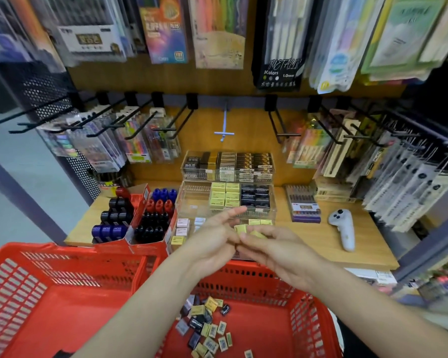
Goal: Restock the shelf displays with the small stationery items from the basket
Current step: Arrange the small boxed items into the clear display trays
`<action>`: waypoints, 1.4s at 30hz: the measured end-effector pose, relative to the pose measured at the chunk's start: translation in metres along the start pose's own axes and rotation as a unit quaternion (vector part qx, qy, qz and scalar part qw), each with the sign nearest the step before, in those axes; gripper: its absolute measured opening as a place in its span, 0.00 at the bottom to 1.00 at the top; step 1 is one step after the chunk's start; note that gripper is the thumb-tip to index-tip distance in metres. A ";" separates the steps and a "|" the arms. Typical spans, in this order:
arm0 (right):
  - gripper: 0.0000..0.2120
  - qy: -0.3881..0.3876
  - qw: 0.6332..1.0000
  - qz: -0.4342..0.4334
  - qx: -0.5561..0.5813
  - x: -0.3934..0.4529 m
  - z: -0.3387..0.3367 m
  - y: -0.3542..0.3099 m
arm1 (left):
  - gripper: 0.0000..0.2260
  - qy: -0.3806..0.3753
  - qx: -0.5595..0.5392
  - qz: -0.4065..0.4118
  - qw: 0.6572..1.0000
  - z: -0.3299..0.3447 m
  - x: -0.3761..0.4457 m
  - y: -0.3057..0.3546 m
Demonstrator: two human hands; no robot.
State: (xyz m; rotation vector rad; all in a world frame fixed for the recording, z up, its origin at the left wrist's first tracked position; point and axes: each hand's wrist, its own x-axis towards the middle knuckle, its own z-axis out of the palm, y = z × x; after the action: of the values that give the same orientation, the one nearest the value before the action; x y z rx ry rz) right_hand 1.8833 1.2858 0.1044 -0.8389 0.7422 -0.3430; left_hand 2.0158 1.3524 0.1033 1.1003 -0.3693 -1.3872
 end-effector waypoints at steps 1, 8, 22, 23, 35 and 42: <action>0.13 0.013 1.000 -0.013 -0.005 0.002 -0.001 0.000 | 0.27 -0.006 0.012 0.005 1.000 0.000 0.000 -0.001; 0.11 0.076 0.996 0.020 0.035 0.016 -0.020 -0.011 | 0.16 0.027 0.128 0.053 0.990 -0.008 0.007 -0.009; 0.06 0.230 0.970 0.028 -0.081 0.062 -0.110 -0.012 | 0.12 0.138 -0.079 -0.042 0.986 -0.020 0.075 -0.035; 0.08 0.232 0.964 0.023 -0.129 0.068 -0.113 -0.012 | 0.12 0.140 -0.116 -0.054 0.982 -0.021 0.078 -0.035; 0.07 0.178 0.757 -0.152 -0.610 0.125 -0.093 0.015 | 0.12 0.151 -0.182 -0.058 0.970 -0.042 0.093 -0.030; 0.14 0.168 0.707 -0.181 -0.663 0.123 -0.097 0.030 | 0.12 0.149 -0.189 -0.061 0.969 -0.053 0.090 -0.032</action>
State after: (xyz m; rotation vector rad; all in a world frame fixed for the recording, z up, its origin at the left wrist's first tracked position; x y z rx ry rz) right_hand 1.9001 1.1840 -0.0175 -2.3781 1.1598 -0.2717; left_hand 2.0577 1.2984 0.0186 1.0020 0.1796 -1.3061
